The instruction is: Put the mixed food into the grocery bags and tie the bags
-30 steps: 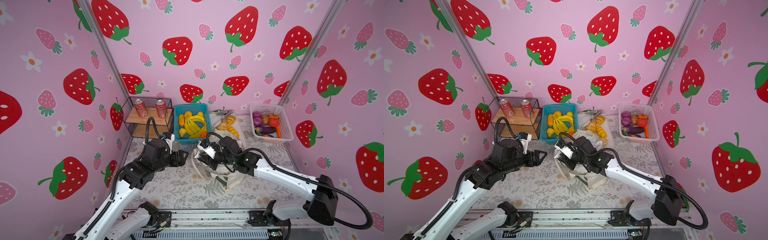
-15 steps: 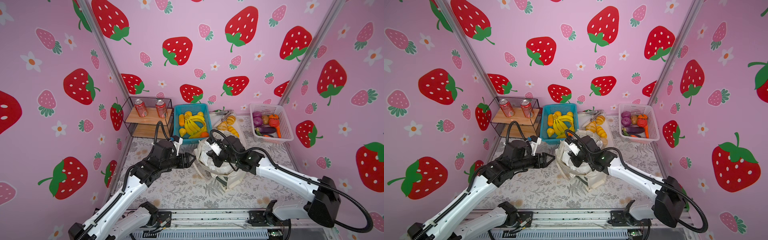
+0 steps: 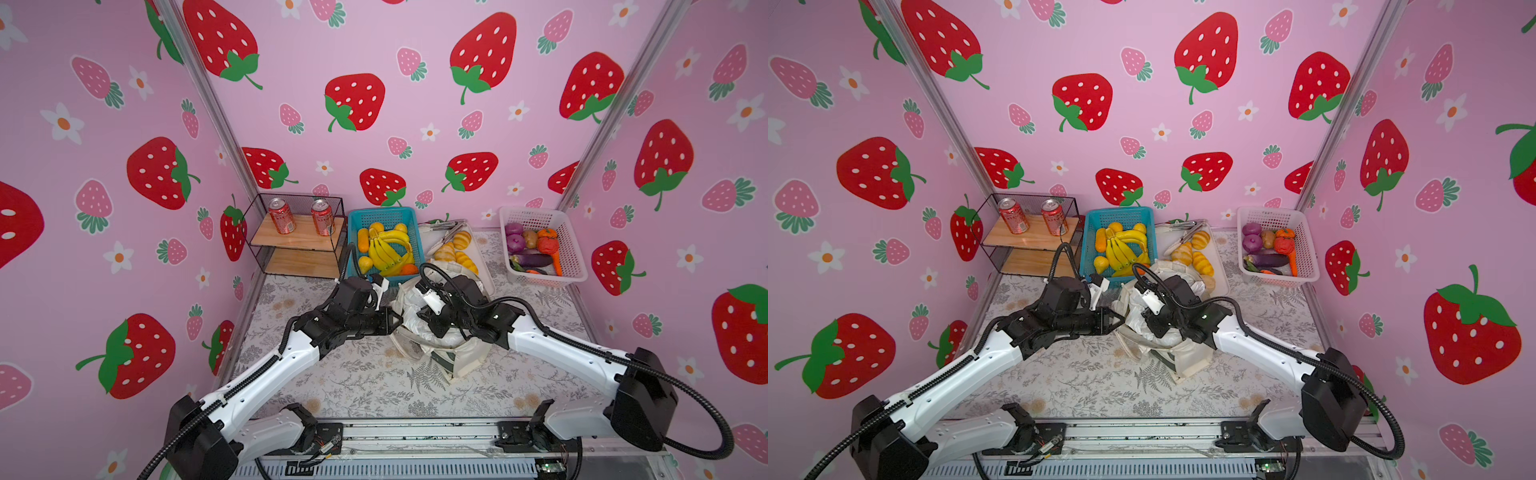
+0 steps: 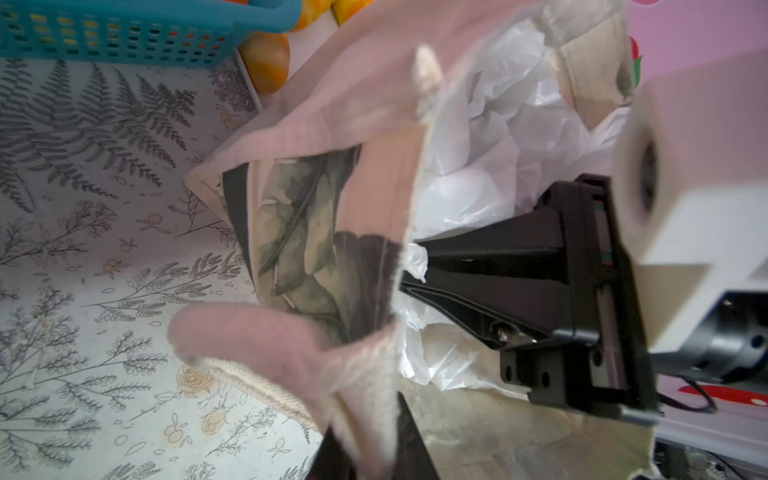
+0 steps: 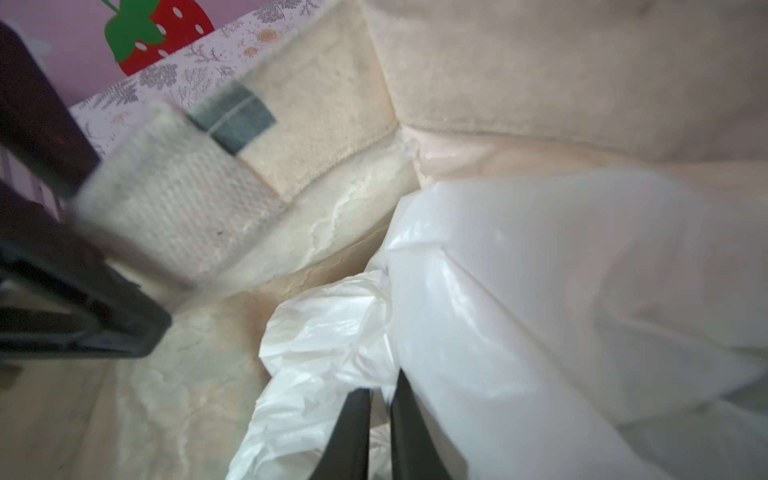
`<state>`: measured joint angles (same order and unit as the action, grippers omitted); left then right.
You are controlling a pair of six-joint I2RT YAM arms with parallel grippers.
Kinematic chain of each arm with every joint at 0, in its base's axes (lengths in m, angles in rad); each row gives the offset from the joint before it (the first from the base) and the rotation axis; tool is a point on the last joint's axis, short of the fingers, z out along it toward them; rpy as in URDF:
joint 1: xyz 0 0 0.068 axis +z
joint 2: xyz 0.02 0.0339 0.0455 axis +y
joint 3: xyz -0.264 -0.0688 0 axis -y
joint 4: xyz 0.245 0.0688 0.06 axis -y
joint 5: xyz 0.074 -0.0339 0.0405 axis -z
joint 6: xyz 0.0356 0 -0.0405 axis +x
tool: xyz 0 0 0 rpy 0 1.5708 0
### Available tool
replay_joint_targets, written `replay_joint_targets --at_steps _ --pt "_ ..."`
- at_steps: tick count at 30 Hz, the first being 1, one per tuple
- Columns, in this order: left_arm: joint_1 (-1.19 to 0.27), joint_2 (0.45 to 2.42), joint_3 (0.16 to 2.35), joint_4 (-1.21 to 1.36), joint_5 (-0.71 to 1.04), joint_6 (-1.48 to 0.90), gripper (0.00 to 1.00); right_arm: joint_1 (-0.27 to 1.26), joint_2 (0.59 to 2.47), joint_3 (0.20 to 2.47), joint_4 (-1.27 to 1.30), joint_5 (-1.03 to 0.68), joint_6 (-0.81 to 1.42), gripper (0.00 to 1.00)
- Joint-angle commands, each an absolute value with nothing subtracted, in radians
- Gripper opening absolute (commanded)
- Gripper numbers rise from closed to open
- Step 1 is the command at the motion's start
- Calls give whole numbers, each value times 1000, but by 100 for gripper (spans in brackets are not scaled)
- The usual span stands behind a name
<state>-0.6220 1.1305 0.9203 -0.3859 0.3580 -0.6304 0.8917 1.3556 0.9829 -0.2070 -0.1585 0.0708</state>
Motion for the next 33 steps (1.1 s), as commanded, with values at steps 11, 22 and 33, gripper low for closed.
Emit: replay_joint_targets --at_steps 11,22,33 --pt "-599 1058 998 -408 385 -587 0 856 1196 1119 -486 -23 71 43" --pt "-567 1033 1044 -479 356 -538 0 894 1387 1033 -358 -130 111 23" --pt "-522 1019 1026 -509 335 -502 0 898 1274 1110 -336 -145 105 51"
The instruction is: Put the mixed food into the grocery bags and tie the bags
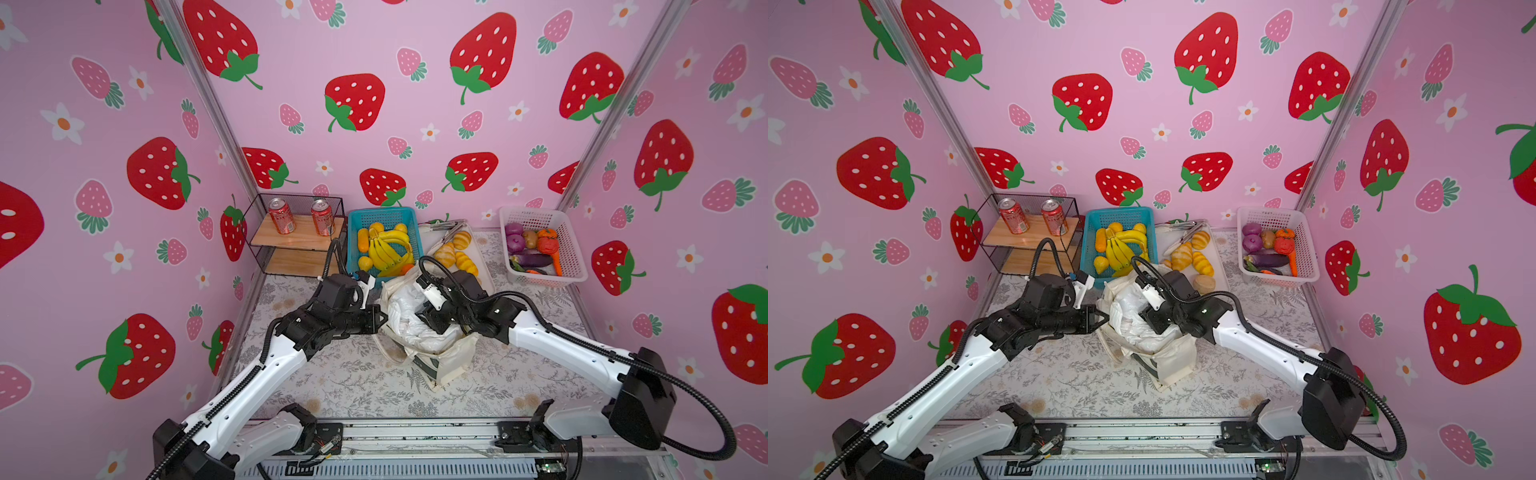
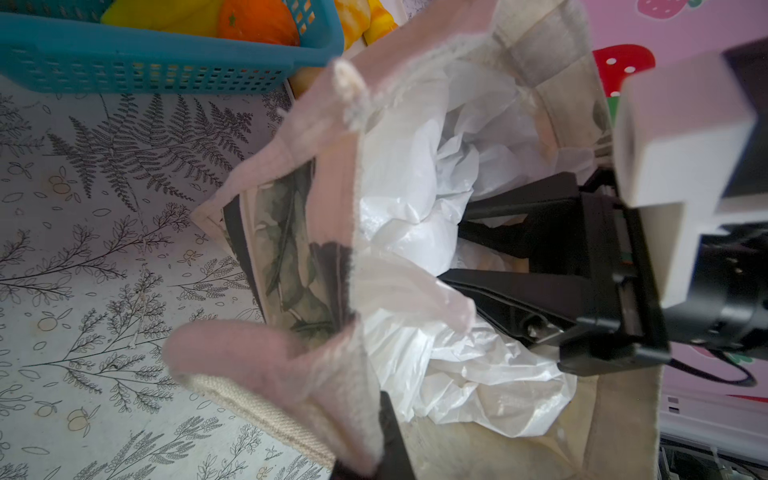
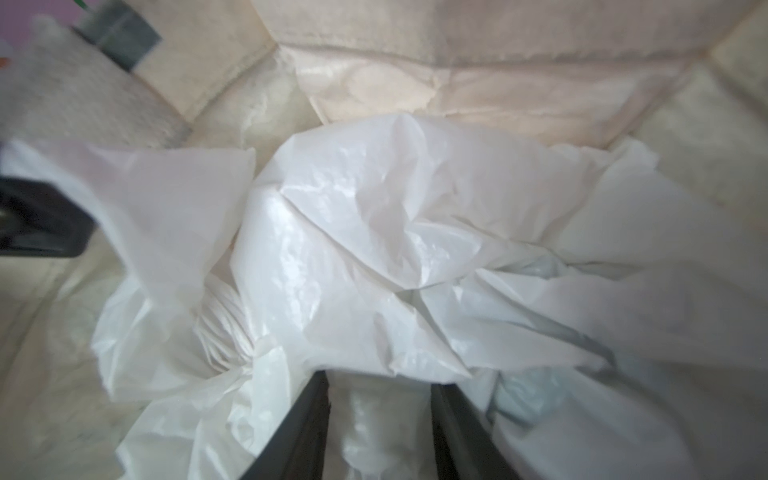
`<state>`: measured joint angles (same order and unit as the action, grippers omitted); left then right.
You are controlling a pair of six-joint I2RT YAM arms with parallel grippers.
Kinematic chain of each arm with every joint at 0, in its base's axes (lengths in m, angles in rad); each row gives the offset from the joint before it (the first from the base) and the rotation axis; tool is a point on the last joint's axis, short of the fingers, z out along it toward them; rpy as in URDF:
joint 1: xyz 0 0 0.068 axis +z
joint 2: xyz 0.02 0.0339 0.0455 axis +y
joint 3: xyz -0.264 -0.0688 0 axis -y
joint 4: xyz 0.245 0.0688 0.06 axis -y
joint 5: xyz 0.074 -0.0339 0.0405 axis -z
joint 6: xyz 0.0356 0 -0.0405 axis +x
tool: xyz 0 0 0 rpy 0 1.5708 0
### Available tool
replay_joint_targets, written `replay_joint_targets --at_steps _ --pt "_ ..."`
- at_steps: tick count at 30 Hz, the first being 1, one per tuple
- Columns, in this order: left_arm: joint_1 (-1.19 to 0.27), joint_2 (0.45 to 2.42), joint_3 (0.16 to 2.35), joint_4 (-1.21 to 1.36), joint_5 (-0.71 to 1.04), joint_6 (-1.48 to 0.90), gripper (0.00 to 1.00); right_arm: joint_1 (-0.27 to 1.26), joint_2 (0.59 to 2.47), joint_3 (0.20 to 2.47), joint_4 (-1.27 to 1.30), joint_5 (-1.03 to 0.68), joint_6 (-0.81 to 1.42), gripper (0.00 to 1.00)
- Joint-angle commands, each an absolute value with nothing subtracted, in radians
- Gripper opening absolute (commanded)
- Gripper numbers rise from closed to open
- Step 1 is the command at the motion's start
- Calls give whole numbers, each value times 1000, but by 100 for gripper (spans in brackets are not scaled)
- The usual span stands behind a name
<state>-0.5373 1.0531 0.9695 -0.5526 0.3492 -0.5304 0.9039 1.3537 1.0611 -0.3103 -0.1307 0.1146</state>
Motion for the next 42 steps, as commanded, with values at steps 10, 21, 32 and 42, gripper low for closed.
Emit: replay_joint_targets --at_steps 10,21,32,42 --pt "-484 971 1089 -535 207 -434 67 662 1086 1156 -263 41 137 93" --pt "-417 793 821 -266 -467 -358 98 293 1045 846 0 348 291 100" --pt "-121 1135 449 439 -487 -96 99 208 1310 409 720 522 117 100" --pt "1 1511 405 826 -150 -72 99 151 1489 279 1161 410 81 100"
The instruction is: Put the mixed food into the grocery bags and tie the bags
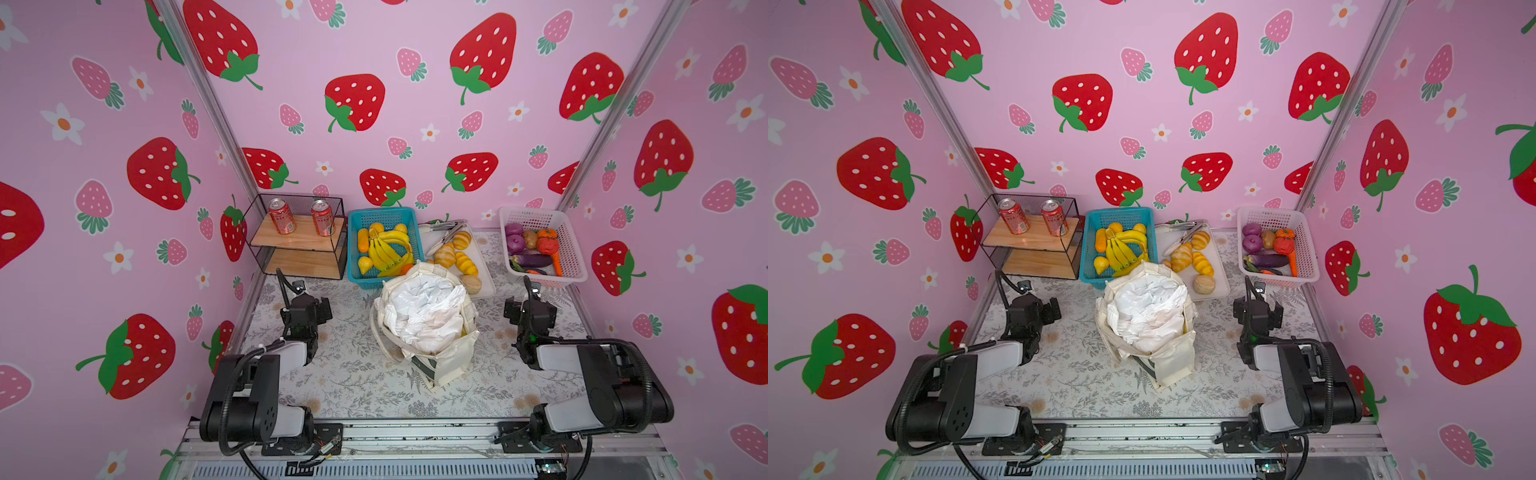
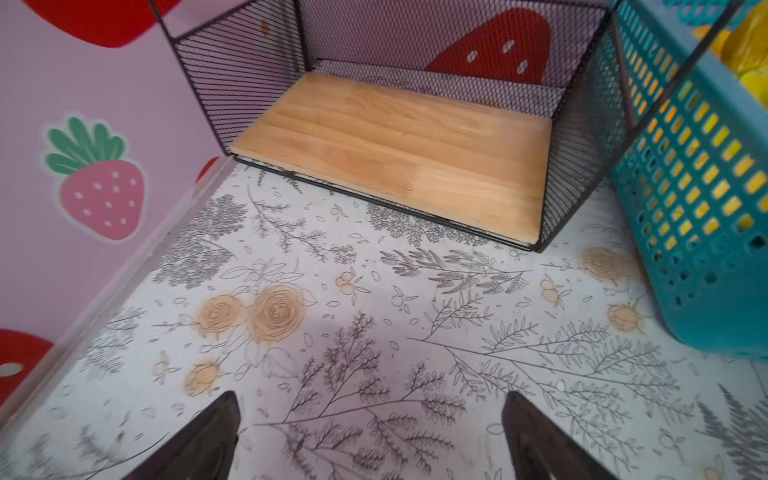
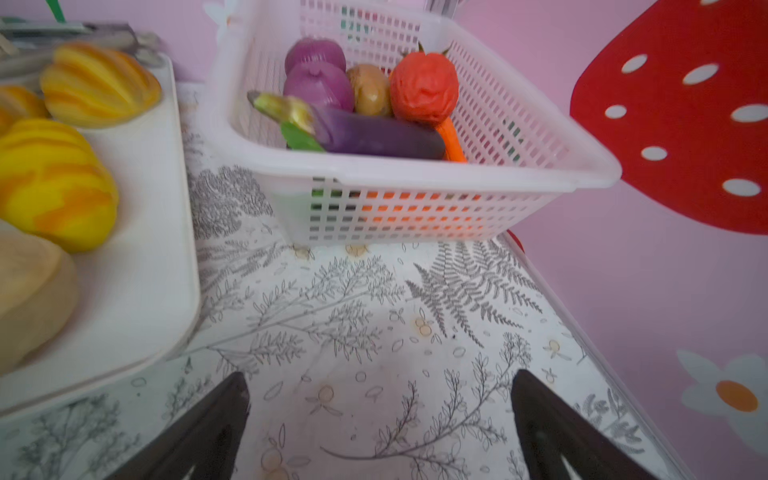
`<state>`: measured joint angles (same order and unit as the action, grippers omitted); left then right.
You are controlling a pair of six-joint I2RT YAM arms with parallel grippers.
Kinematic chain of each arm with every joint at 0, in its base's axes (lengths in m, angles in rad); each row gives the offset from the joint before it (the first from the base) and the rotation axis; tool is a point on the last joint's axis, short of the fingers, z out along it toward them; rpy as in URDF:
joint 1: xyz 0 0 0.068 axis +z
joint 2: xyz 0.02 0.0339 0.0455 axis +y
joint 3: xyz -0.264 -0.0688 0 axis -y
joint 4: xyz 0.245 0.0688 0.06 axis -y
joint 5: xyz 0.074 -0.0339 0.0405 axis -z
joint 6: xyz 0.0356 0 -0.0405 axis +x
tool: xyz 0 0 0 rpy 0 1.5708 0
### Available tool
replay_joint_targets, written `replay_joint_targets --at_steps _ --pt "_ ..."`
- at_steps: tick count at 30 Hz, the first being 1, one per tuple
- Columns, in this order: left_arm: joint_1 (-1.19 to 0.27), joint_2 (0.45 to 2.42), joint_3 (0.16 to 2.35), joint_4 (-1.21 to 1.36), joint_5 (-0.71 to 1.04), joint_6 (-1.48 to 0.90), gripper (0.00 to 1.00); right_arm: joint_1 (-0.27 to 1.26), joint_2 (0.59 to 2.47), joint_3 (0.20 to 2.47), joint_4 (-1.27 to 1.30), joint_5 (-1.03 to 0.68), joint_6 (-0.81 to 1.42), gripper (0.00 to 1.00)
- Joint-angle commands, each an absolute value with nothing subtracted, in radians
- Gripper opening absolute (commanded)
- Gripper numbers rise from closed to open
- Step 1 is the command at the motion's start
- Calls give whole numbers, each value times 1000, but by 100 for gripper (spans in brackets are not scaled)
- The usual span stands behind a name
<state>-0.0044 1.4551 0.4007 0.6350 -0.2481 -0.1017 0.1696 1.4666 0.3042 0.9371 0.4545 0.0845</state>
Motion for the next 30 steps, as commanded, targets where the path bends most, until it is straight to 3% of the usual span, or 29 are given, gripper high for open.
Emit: replay_joint_targets --at_steps 1,6,30 --pt "2 1542 408 846 -143 -72 99 143 1522 265 1224 395 82 100" --pt "2 1547 443 782 -118 -58 99 132 1580 234 1329 309 56 100" --pt "-4 1548 446 781 -128 -48 99 141 1573 245 1296 323 48 100"
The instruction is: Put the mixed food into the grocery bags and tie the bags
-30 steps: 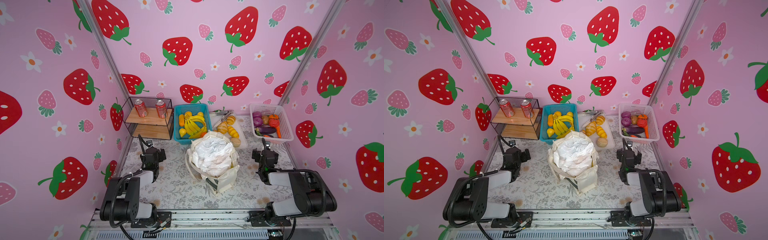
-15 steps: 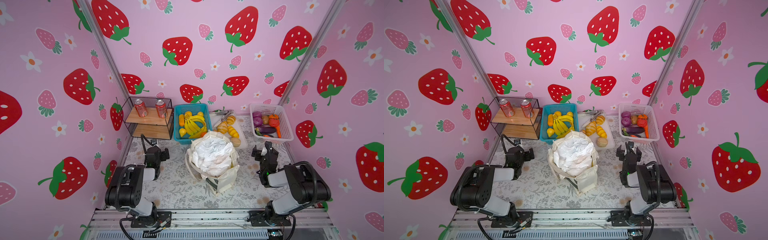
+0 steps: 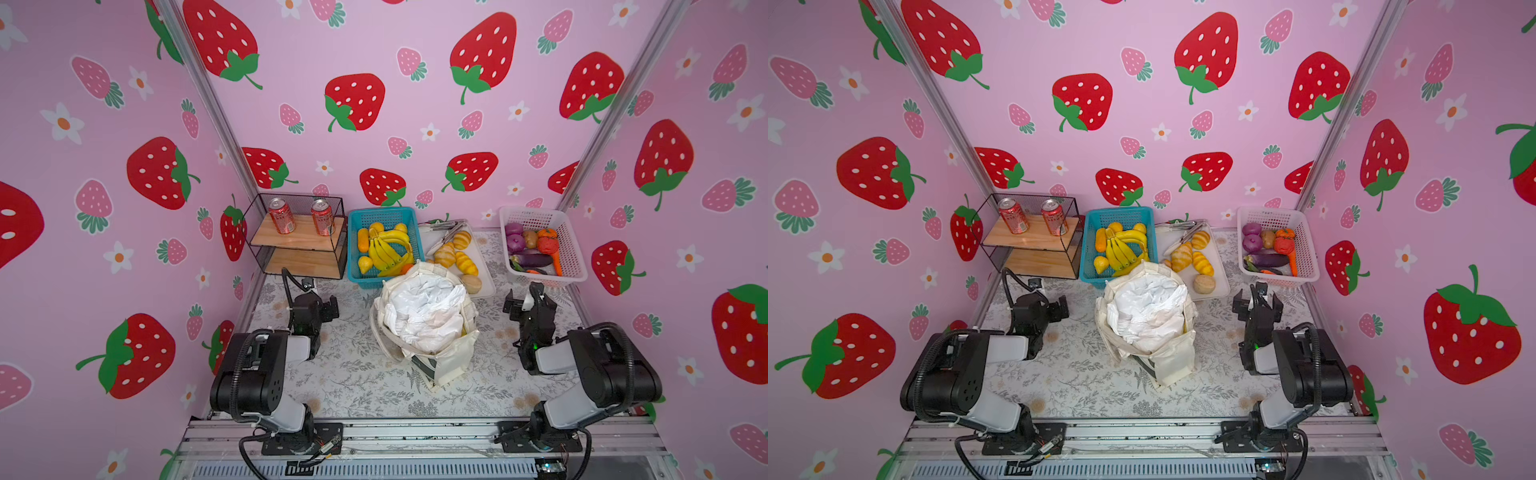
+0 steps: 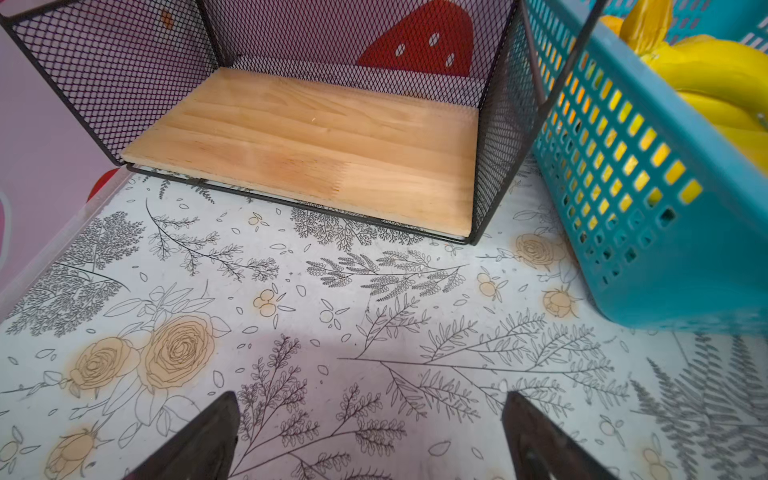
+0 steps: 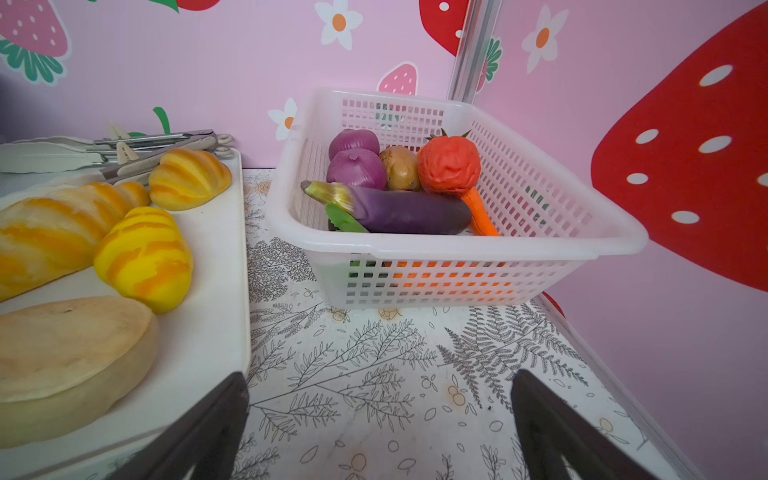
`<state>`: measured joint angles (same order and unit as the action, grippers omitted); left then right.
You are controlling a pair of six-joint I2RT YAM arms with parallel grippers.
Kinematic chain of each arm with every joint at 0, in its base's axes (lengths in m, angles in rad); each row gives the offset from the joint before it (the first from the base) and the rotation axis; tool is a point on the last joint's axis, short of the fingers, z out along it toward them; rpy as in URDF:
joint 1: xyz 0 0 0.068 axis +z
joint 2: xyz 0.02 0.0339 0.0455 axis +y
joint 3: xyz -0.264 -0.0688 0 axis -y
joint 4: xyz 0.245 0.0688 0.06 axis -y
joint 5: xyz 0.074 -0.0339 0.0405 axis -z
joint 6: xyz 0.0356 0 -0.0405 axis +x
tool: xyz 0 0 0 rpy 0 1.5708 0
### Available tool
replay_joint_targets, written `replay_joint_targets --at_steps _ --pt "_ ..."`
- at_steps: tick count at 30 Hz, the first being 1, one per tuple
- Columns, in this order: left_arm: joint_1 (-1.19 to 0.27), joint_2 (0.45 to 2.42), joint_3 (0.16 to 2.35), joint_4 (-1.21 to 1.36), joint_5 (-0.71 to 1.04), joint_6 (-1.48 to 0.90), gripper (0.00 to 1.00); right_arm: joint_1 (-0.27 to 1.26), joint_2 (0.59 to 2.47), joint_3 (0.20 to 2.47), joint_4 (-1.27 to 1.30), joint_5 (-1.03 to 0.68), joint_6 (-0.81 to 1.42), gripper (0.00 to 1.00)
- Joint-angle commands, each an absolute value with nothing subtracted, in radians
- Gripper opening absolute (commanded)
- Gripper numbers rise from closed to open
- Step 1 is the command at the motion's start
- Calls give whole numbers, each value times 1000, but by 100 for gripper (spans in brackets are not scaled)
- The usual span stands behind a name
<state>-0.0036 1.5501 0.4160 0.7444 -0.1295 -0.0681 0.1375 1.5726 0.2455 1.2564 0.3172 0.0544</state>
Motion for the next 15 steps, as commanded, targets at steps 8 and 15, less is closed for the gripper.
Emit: replay_joint_targets --at_steps 8,15 --pt "-6 1551 450 778 -115 -38 99 141 1574 245 1295 323 49 100" --pt "-3 1550 453 768 -40 -15 99 141 1573 245 1295 324 48 100"
